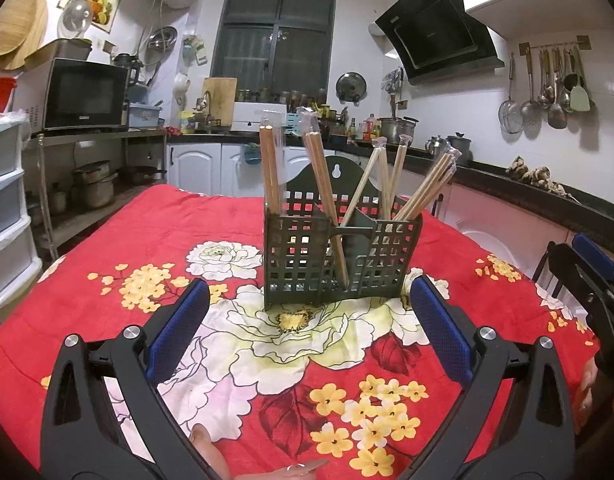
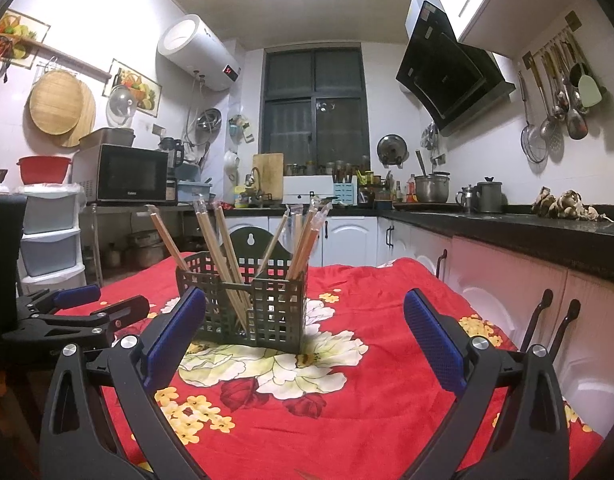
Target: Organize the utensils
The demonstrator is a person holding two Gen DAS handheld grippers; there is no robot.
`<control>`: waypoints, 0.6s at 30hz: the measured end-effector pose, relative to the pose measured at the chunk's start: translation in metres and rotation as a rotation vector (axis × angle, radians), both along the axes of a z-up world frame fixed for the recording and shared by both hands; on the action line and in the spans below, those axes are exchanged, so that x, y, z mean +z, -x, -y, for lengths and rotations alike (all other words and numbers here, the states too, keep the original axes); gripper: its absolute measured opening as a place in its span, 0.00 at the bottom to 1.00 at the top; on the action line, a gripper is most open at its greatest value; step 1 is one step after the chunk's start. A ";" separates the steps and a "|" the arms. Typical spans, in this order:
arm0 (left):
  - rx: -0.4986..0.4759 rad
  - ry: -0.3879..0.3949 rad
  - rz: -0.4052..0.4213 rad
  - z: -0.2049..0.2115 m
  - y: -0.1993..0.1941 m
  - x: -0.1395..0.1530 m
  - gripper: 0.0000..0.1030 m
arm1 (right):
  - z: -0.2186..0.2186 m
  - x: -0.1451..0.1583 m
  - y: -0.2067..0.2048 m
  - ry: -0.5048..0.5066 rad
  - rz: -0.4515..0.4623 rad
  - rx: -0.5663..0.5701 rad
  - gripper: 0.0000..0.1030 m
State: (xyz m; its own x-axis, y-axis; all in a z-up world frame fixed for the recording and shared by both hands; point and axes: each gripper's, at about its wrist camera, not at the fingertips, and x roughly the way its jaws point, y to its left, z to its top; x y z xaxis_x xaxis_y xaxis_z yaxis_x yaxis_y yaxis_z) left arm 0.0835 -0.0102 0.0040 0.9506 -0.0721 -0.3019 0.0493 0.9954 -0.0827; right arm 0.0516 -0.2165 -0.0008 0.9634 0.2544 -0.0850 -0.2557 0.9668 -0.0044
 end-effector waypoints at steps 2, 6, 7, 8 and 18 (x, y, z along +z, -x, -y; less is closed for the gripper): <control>-0.001 0.000 0.000 0.000 0.000 0.000 0.90 | 0.000 0.000 0.000 0.000 -0.001 0.002 0.94; -0.001 0.000 0.001 0.000 0.000 0.000 0.90 | 0.000 0.000 0.000 0.000 0.002 0.001 0.94; -0.001 0.001 0.001 0.000 0.000 0.000 0.90 | 0.000 0.000 0.000 -0.001 0.000 0.000 0.94; -0.001 0.000 0.001 0.000 0.000 0.000 0.90 | 0.000 0.000 0.000 -0.002 0.000 0.000 0.94; -0.001 0.001 0.000 0.000 0.000 0.000 0.90 | 0.001 0.000 0.000 -0.001 0.001 0.000 0.94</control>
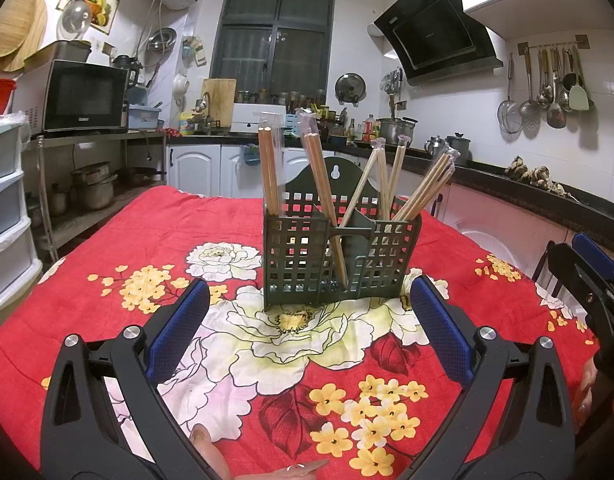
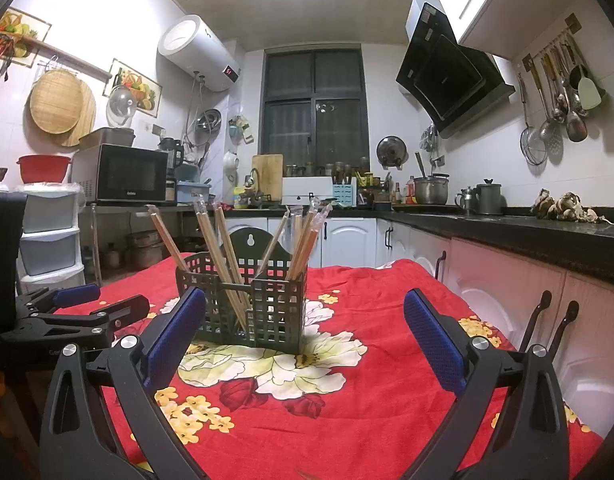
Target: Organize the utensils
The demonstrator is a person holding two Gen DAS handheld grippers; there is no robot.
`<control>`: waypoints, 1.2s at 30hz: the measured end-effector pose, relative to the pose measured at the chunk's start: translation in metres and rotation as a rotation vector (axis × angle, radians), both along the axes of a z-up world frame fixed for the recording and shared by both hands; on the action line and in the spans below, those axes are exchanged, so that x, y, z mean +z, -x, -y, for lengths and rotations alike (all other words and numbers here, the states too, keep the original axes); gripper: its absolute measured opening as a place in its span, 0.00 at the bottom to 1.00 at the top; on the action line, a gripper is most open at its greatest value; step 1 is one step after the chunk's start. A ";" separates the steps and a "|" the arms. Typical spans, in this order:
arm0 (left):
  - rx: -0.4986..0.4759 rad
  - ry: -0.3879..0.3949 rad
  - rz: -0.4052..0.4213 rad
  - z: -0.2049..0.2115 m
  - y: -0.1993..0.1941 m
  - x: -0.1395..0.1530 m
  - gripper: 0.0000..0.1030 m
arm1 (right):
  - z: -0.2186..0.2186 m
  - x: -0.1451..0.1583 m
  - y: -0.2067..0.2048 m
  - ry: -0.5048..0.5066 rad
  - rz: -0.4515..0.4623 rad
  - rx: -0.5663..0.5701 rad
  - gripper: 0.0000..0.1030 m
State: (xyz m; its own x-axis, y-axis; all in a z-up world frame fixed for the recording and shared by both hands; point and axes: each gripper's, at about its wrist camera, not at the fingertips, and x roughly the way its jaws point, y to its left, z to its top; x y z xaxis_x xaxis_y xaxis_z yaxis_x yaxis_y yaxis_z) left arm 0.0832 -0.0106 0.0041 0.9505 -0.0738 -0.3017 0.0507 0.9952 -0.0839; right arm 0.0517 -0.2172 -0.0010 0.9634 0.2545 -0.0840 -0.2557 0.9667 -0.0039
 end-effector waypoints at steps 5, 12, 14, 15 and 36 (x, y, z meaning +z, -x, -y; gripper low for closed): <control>0.000 -0.002 0.003 0.000 0.000 0.000 0.90 | 0.000 0.000 0.000 0.000 0.000 0.000 0.94; 0.001 -0.003 0.003 0.001 0.000 0.000 0.90 | 0.000 0.000 0.000 0.001 0.000 -0.001 0.94; -0.001 -0.003 0.003 0.000 0.000 0.000 0.90 | 0.000 0.000 0.000 0.000 0.001 0.000 0.94; -0.001 -0.004 0.003 0.001 0.000 0.000 0.90 | 0.001 0.000 0.000 0.000 0.002 -0.001 0.94; -0.007 -0.003 -0.002 0.003 0.000 0.000 0.90 | 0.001 -0.001 0.000 0.001 0.001 0.001 0.94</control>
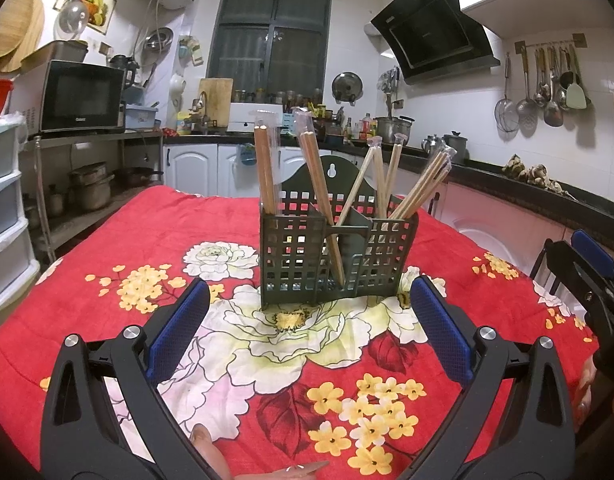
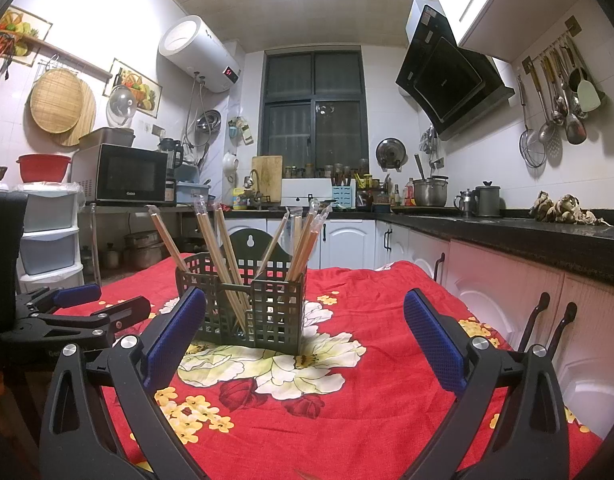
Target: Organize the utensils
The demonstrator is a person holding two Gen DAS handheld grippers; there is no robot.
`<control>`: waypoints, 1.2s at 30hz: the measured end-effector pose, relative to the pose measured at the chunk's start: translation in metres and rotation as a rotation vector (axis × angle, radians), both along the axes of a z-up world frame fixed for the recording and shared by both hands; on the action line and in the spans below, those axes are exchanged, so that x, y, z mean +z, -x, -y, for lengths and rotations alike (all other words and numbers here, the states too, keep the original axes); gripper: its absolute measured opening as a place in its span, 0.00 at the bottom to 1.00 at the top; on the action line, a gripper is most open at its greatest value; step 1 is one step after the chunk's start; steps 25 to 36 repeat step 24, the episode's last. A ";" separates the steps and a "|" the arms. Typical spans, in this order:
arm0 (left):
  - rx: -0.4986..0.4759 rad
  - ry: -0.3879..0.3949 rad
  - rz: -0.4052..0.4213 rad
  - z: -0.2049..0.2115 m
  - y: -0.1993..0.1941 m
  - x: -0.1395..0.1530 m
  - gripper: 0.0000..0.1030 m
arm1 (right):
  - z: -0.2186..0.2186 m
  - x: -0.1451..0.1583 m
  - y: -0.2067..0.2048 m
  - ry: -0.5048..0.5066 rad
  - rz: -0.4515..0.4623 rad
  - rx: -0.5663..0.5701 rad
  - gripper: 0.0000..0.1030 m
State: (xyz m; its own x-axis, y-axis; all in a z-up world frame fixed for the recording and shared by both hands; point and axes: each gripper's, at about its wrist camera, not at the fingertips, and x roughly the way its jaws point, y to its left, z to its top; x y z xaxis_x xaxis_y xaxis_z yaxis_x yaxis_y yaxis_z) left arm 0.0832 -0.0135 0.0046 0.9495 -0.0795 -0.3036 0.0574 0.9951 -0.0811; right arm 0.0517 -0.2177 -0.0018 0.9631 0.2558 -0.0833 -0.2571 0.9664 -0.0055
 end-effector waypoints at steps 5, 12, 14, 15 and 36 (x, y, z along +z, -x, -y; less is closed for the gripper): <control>-0.007 -0.001 -0.011 0.000 -0.001 -0.002 0.90 | 0.001 0.000 0.000 0.000 -0.001 -0.002 0.94; 0.004 0.021 -0.075 -0.009 -0.011 -0.007 0.90 | 0.004 0.003 -0.006 0.011 -0.041 -0.080 0.94; 0.012 0.030 -0.112 -0.015 -0.014 -0.007 0.90 | 0.009 0.005 -0.012 -0.003 -0.079 -0.113 0.94; 0.013 0.039 -0.129 -0.018 -0.016 -0.006 0.90 | 0.014 0.007 -0.017 -0.011 -0.103 -0.132 0.94; 0.299 -0.110 -0.465 -0.115 -0.099 -0.024 0.90 | 0.080 -0.038 -0.172 0.169 -0.729 -0.295 0.94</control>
